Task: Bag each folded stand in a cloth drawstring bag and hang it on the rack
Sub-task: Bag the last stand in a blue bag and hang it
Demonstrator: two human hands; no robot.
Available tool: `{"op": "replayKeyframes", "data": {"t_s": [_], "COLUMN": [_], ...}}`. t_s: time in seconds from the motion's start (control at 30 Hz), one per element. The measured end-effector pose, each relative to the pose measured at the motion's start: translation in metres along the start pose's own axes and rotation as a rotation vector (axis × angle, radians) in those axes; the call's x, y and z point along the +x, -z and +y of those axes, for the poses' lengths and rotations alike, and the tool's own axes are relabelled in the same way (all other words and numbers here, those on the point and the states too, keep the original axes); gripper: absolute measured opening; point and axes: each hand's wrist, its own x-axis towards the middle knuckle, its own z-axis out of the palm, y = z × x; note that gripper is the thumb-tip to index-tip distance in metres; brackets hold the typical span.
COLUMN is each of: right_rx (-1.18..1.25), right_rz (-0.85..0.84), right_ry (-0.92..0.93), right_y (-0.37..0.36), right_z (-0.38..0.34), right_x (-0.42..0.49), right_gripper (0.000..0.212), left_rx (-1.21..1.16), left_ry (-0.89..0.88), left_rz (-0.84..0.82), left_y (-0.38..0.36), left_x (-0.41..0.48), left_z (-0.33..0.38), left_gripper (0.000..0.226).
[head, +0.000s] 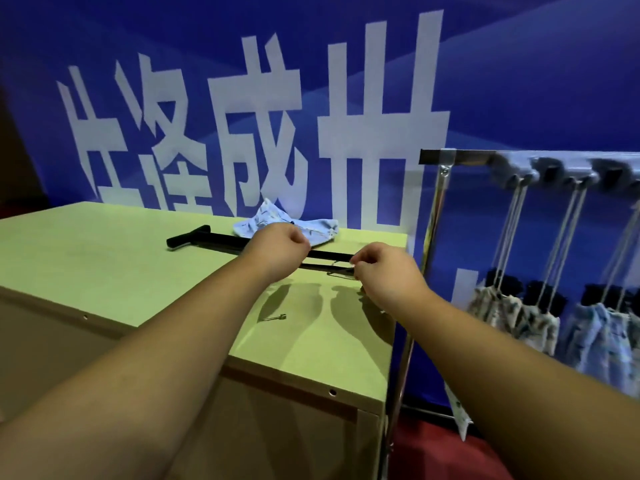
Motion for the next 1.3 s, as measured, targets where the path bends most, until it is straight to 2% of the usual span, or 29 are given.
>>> {"op": "replayKeyframes", "data": {"t_s": [0.1, 0.23, 0.4, 0.5, 0.57, 0.63, 0.7, 0.73, 0.8, 0.9, 0.97, 1.07, 1.2, 1.3], "right_rx": [0.074, 0.028, 0.005, -0.038, -0.124, -0.175, -0.179, -0.18, -0.185, -0.173, -0.153, -0.11, 0.155, 0.41], "right_rz": [0.02, 0.089, 0.088, 0.091, 0.113, 0.124, 0.128, 0.129, 0.128, 0.11, 0.101, 0.051, -0.101, -0.142], "right_ry": [-0.027, -0.038, -0.02, -0.022, 0.001, 0.014, 0.02, 0.024, 0.032, 0.045, 0.045, 0.032, -0.079, -0.207], "right_y": [-0.017, -0.036, -0.034, -0.033, -0.036, -0.038, -0.037, -0.037, -0.037, -0.037, -0.035, -0.032, -0.021, -0.001], "right_z": [0.012, 0.035, 0.044, 0.047, 0.048, 0.048, 0.048, 0.048, 0.048, 0.049, 0.049, 0.049, 0.04, 0.016], "right_x": [0.019, 0.029, 0.042, 0.048, 0.049, 0.048, 0.048, 0.047, 0.046, 0.045, 0.044, 0.042, 0.041, 0.03], "right_gripper": [0.035, 0.05, 0.038, 0.036, 0.037, 0.038, 0.038, 0.037, 0.038, 0.041, 0.043, 0.051, 0.064, 0.066], "left_rx": [0.178, 0.383, 0.541, 0.52, 0.513, 0.449, 0.238, 0.211, 0.136, -0.118, -0.258, -0.394, -0.494, -0.523], "left_ry": [-0.085, -0.14, -0.003, 0.1, 0.112, 0.086, 0.034, 0.012, -0.04, -0.11, -0.149, -0.114, -0.137, -0.15], "left_rz": [-0.013, -0.099, -0.304, -0.297, -0.299, -0.283, -0.191, -0.181, -0.173, -0.03, 0.025, 0.075, 0.153, 0.182], "left_y": [-0.012, -0.032, -0.054, -0.069, -0.072, -0.073, -0.07, -0.07, -0.068, -0.061, -0.053, -0.037, -0.016, -0.002], "left_x": [0.028, 0.068, 0.097, 0.108, 0.109, 0.107, 0.105, 0.106, 0.106, 0.1, 0.097, 0.089, 0.077, 0.062], "left_z": [-0.002, -0.003, 0.007, 0.004, 0.006, 0.007, 0.009, 0.01, 0.012, 0.019, 0.031, 0.051, 0.072, 0.087], "left_gripper": [0.027, 0.034, 0.061, 0.077, 0.078, 0.061, 0.043, 0.037, 0.037, 0.031, 0.041, 0.05, 0.042, 0.032]}}
